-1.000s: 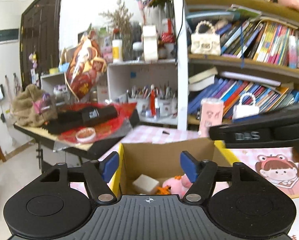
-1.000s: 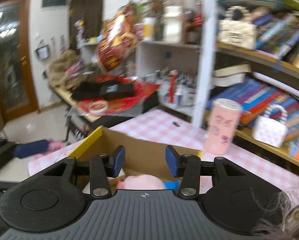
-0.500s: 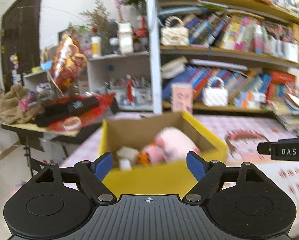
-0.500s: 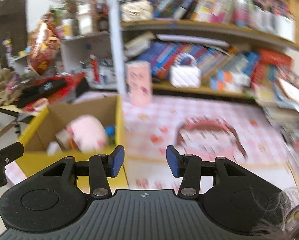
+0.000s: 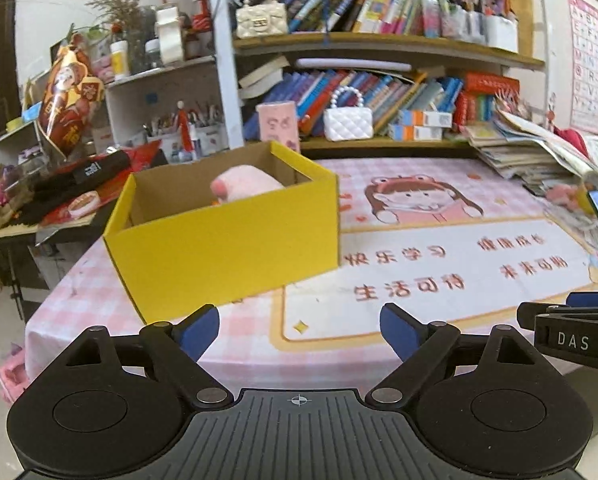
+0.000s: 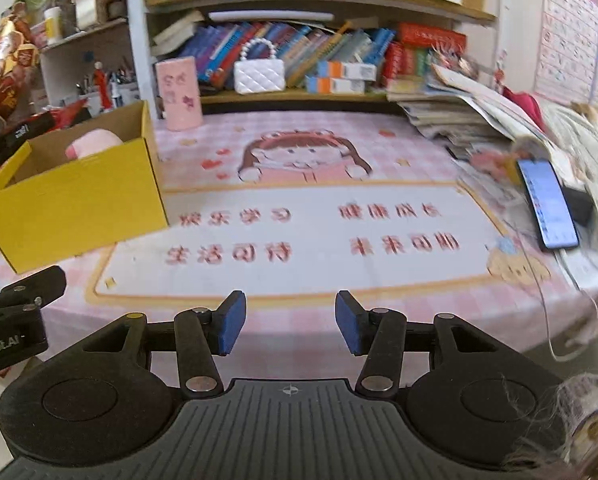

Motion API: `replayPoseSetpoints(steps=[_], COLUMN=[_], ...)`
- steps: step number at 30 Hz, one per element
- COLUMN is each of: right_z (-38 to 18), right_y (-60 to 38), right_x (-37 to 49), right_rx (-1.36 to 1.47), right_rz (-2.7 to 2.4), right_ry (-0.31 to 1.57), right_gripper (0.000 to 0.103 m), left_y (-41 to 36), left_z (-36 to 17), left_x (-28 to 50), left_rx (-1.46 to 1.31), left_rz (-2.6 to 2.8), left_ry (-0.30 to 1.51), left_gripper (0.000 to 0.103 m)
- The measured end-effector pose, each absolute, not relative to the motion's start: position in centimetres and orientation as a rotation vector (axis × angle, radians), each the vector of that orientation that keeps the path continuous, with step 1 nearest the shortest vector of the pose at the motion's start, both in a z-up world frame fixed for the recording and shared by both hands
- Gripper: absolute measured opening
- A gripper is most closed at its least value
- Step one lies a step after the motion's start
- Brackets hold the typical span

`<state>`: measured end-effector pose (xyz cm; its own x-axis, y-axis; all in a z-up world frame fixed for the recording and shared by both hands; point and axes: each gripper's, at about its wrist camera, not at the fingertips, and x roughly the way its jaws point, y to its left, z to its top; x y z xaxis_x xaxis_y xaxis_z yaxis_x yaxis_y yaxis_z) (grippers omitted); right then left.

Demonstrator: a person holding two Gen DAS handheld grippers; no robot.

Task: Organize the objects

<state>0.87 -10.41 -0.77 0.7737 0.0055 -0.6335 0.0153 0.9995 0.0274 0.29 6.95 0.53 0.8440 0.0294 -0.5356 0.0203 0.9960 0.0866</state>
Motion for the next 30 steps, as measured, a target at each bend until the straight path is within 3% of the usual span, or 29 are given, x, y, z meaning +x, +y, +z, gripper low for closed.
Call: replayPoseSetpoints(steps=[8,15,18,30], right_z=[-0.6,-0.6,-0.6,-0.7], right_y=[-12.2,-12.7,-12.6,-12.1], right_x=[-0.4,-0.2,0.1,0.5], right_rx=[0.029,0.02,0.013,0.001], right_rz=[-0.07,-0.107,-0.107,-0.098], right_ry=[0.675,0.673,0.679,0.691], right_gripper=[0.055,0.076,0.079,0.082], left_y=[4.0,3.3,3.6,4.0], left_z=[0.1,-0.2,-0.2,-0.3], left_x=[0.7,1.4,1.7,2.0], left_rx=[0.117,0.113,0.093,0.077], left_rz=[-0.061,-0.069,-0.052,0.005], left_ry=[0.579,0.617,0.622,0.639], left_gripper=[0.096,0.1,0.101,0.103])
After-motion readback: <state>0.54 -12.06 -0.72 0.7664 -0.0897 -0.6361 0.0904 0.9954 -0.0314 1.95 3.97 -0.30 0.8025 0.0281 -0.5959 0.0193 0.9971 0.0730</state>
